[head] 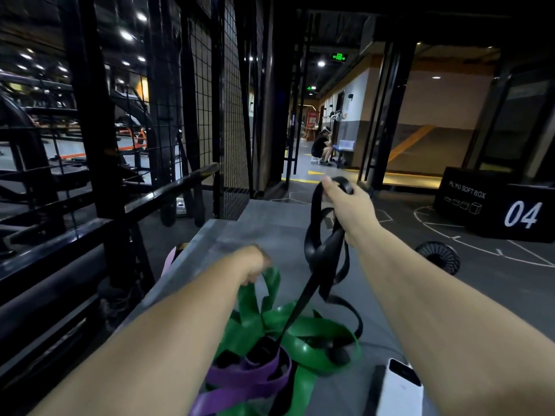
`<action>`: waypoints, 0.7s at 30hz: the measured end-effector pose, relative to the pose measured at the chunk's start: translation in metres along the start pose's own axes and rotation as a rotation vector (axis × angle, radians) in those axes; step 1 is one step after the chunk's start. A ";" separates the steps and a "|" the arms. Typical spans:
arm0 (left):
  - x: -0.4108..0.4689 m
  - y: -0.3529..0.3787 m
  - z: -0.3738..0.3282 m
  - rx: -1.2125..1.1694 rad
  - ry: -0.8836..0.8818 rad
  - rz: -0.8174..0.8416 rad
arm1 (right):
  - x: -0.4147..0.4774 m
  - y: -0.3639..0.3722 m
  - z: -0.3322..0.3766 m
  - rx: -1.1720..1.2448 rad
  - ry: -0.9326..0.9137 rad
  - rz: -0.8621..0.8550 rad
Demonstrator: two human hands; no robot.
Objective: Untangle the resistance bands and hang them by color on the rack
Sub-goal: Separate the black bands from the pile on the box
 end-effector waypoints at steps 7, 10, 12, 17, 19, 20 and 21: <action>-0.026 0.013 -0.036 -0.122 0.156 0.181 | 0.000 0.011 0.020 0.074 -0.097 -0.019; -0.032 0.024 -0.047 -0.469 0.351 0.164 | -0.005 0.017 0.026 0.134 -0.068 -0.023; -0.032 0.037 -0.048 -0.616 0.492 0.175 | -0.005 0.020 0.029 0.174 -0.035 -0.028; -0.032 0.057 -0.055 -0.638 0.580 0.162 | -0.005 0.025 0.042 0.312 0.003 -0.002; -0.034 0.061 -0.060 -0.642 0.588 0.164 | -0.009 0.026 0.051 0.374 0.005 0.006; -0.036 0.060 -0.062 -0.645 0.614 0.181 | -0.009 0.026 0.055 0.389 -0.006 0.010; -0.038 0.060 -0.063 -0.641 0.632 0.203 | -0.008 0.023 0.058 0.395 -0.013 0.006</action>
Point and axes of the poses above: each hand's wrist, its own x-axis towards the middle knuckle, its own y-axis out of the palm, z = x × y, the point moved 3 cm from there along x, towards the middle knuckle, and after that the axes turned 12 degrees about x, right-handed, at the moved point
